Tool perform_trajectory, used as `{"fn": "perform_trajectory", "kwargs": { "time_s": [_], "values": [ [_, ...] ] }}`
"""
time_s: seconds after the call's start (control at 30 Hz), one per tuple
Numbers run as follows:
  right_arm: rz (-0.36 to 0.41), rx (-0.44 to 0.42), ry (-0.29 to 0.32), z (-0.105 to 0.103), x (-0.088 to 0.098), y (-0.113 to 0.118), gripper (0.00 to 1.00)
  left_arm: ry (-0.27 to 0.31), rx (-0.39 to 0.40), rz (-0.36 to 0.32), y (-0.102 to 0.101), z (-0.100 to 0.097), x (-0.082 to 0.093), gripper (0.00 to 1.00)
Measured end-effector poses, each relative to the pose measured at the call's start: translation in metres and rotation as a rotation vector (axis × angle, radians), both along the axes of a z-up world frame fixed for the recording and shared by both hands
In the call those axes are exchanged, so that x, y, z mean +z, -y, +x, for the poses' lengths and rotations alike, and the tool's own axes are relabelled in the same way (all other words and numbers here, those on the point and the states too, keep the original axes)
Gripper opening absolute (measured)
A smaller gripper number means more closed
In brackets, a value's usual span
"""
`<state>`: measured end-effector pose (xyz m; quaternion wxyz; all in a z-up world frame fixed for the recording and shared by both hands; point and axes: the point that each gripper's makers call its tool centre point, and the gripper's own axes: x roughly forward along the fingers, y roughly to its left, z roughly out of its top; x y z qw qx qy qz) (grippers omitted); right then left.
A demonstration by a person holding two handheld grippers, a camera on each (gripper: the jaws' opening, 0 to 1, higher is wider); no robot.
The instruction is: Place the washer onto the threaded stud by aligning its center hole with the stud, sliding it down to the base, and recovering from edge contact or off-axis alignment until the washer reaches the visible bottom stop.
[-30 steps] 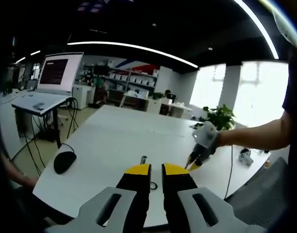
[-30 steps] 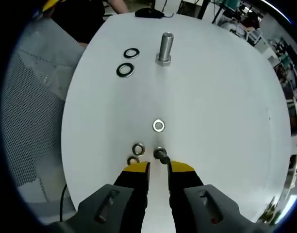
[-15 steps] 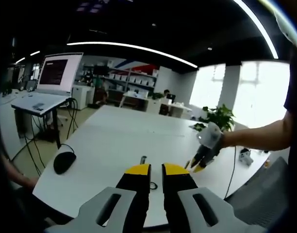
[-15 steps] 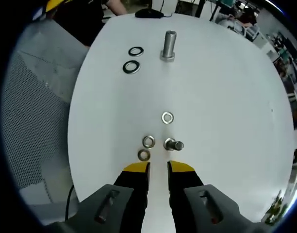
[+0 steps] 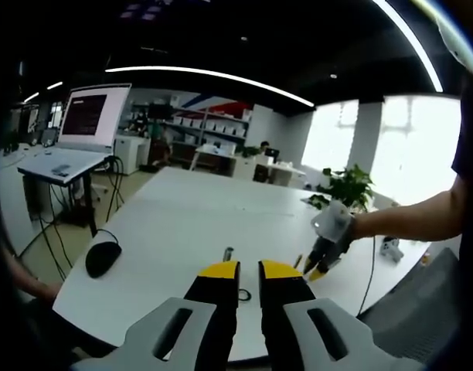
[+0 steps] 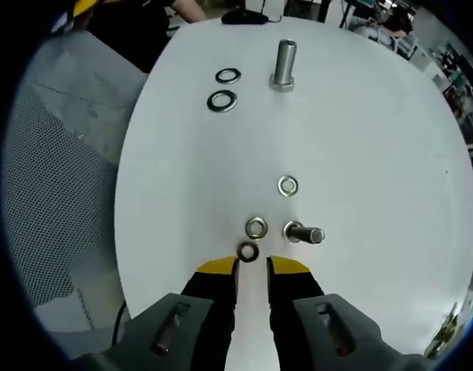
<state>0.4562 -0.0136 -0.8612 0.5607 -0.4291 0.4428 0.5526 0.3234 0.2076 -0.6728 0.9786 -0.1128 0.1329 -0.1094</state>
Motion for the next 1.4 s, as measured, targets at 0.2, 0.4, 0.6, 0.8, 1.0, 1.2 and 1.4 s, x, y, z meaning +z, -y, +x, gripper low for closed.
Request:
{"fn": "perform_trajectory", "kwargs": {
  "time_s": [0.2, 0.4, 0.6, 0.8, 1.0, 1.2, 1.4],
  "values": [
    [-0.010, 0.003, -0.014, -0.003, -0.007, -0.001, 0.16, -0.001, 0.001, 0.000, 0.000, 0.000, 0.000, 0.07],
    [-0.008, -0.001, -0.013, -0.002, -0.008, -0.003, 0.16, 0.000, 0.003, -0.002, 0.000, 0.000, 0.000, 0.07],
    [-0.016, 0.007, 0.012, -0.002, -0.008, -0.005, 0.16, 0.003, 0.004, -0.004, 0.000, 0.000, 0.001, 0.07],
    [0.005, -0.014, 0.000, 0.000, -0.008, -0.005, 0.14, 0.005, 0.005, -0.005, 0.000, 0.000, 0.001, 0.07],
    [0.019, -0.026, 0.011, 0.003, -0.002, -0.006, 0.13, 0.006, 0.003, -0.005, 0.000, 0.000, 0.001, 0.07],
    [0.043, -0.030, 0.014, 0.008, 0.013, -0.009, 0.13, 0.007, 0.003, -0.006, 0.000, 0.000, 0.001, 0.07],
    [0.044, -0.029, 0.026, 0.015, 0.027, -0.008, 0.13, 0.008, 0.003, -0.007, 0.000, 0.000, 0.001, 0.07]
  ]
}}
